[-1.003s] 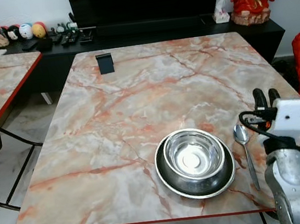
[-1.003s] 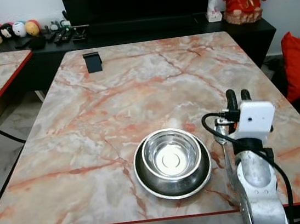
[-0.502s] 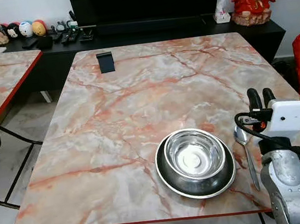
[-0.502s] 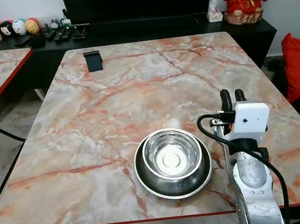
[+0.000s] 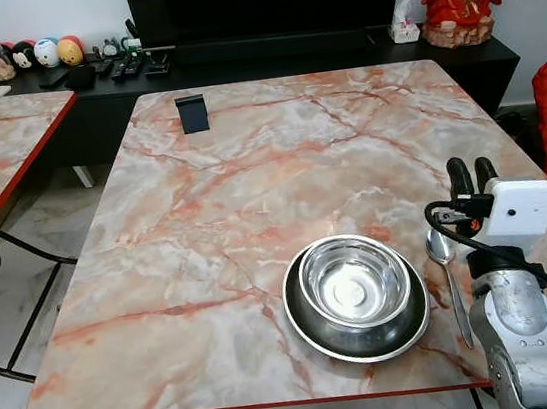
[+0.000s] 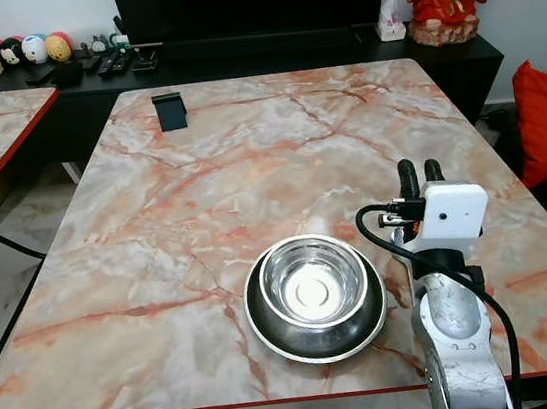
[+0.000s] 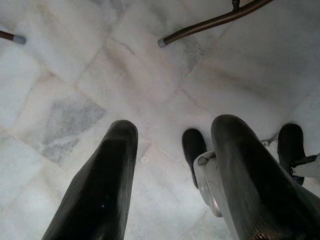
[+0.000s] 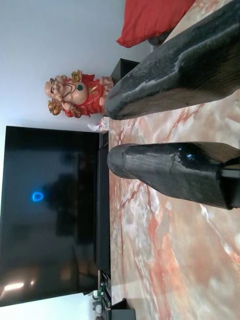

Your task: Setting the table

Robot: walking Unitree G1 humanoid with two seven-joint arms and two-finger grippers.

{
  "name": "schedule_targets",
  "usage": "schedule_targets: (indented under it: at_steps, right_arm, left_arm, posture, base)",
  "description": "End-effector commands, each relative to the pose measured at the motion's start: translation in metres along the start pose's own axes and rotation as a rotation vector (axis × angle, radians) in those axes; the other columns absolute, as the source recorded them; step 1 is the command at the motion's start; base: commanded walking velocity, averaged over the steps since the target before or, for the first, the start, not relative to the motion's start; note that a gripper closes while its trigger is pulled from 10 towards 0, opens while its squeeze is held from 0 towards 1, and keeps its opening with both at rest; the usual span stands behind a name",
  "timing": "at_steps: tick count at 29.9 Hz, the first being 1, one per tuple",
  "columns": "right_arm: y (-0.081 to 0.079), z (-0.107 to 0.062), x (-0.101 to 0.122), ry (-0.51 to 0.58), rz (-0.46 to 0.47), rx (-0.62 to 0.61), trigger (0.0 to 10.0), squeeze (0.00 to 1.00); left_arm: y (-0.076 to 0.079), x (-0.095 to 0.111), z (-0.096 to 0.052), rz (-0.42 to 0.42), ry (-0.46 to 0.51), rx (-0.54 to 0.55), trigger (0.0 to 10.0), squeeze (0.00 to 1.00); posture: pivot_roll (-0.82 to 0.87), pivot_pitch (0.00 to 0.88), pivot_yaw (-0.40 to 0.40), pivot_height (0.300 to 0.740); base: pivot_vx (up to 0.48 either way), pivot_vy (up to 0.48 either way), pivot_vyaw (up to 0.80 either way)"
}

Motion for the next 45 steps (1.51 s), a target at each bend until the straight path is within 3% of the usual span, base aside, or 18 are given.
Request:
schedule_targets:
  at_steps: [1, 20, 45]
  right_arm:
    - [-0.001, 0.002, -0.001, -0.006, 0.001, -0.005, 10.0, 0.0]
    - [-0.006, 0.011, 0.002, 0.003, 0.015, -0.011, 10.0, 0.0]
    - [-0.005, 0.016, 0.002, 0.0, 0.015, -0.022, 10.0, 0.0]
  left_arm:
    - [0.0, -0.006, -0.001, -0.004, -0.017, 0.001, 10.0, 0.0]
    - [-0.001, -0.004, -0.001, -0.023, -0.019, 0.008, 10.0, 0.0]
    - [0.0, -0.002, 0.0, -0.033, -0.015, 0.007, 10.0, 0.0]
  posture:
    - [-0.04, 0.0, -0.025, 0.74]
    - [-0.02, 0.0, -0.026, 0.74]
    - [-0.02, 0.0, -0.028, 0.74]
  base:
    - [0.0, 0.0, 0.0]
    - [0.0, 0.0, 0.0]
    - [0.0, 0.274, 0.0]
Point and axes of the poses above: a point about 5 cm out from each wrist's last joint towards the gripper, its own z axis pointing out of the wrist towards the gripper, its own x axis along the axis of the wrist's last joint, y = z × x, the point moved 2 cm from there along z, pointing out of the wrist towards the gripper, and after that the axes turned 3 degrees about z, right-handed, at the moved point
